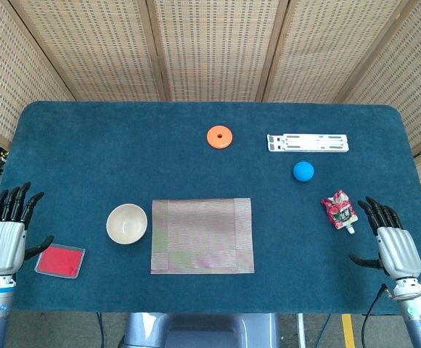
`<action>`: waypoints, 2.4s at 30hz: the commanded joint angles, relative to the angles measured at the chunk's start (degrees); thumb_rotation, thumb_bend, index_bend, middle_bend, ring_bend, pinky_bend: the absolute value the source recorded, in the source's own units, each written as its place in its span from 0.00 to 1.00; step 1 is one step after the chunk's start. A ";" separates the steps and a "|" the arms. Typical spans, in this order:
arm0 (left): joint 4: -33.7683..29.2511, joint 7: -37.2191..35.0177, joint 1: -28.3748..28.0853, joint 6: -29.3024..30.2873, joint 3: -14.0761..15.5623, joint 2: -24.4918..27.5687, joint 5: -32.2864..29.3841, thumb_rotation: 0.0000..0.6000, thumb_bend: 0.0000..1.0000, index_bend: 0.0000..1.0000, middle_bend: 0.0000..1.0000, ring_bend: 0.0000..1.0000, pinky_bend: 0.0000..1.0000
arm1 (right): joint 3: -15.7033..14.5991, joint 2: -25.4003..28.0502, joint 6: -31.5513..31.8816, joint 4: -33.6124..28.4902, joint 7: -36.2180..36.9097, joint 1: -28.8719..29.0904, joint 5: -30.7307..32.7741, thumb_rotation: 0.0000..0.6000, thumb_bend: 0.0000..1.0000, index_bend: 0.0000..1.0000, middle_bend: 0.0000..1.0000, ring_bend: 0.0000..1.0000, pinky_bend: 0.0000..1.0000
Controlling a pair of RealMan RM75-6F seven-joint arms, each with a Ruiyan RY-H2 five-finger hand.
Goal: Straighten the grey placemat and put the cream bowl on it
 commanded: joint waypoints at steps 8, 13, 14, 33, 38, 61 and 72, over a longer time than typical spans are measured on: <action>0.07 0.58 0.08 -0.79 -0.02 -0.14 0.09 1.00 0.10 0.16 0.00 0.00 0.00 | 0.11 0.25 0.23 -0.13 0.41 -0.08 -0.03 1.00 0.06 0.00 0.00 0.00 0.00; 0.45 1.25 -0.31 -2.01 0.52 -0.69 0.90 1.00 0.10 0.16 0.00 0.00 0.00 | 0.08 0.29 -0.06 -0.17 0.41 0.02 0.10 1.00 0.06 0.00 0.00 0.00 0.00; 0.49 1.34 -0.31 -2.07 0.56 -0.77 1.01 1.00 0.10 0.16 0.00 0.00 0.00 | 0.10 0.29 -0.11 -0.16 0.42 0.06 0.13 1.00 0.06 0.00 0.00 0.00 0.00; 3.38 7.72 -2.95 -9.86 4.34 -7.12 4.07 1.00 0.13 0.36 0.00 0.00 0.00 | 0.12 1.20 0.03 -0.53 1.79 -0.19 0.14 1.00 0.06 0.00 0.00 0.00 0.00; 5.04 11.28 -5.15 -14.12 4.07 -10.48 3.29 1.00 0.16 0.39 0.00 0.00 0.00 | 0.17 1.31 -0.01 -0.56 2.02 -0.18 0.19 1.00 0.06 0.00 0.00 0.00 0.00; 12.66 15.65 -12.16 -24.76 0.98 -21.08 -3.52 1.00 0.45 0.63 0.00 0.00 0.00 | 0.57 2.60 -0.11 -0.45 5.33 -0.30 0.22 1.00 0.06 0.00 0.00 0.00 0.00; 12.91 12.41 -11.53 -21.12 -0.58 -17.05 -3.79 1.00 0.48 0.71 0.00 0.00 0.00 | 0.64 2.80 -0.26 -0.36 5.87 -0.29 0.39 1.00 0.06 0.00 0.00 0.00 0.00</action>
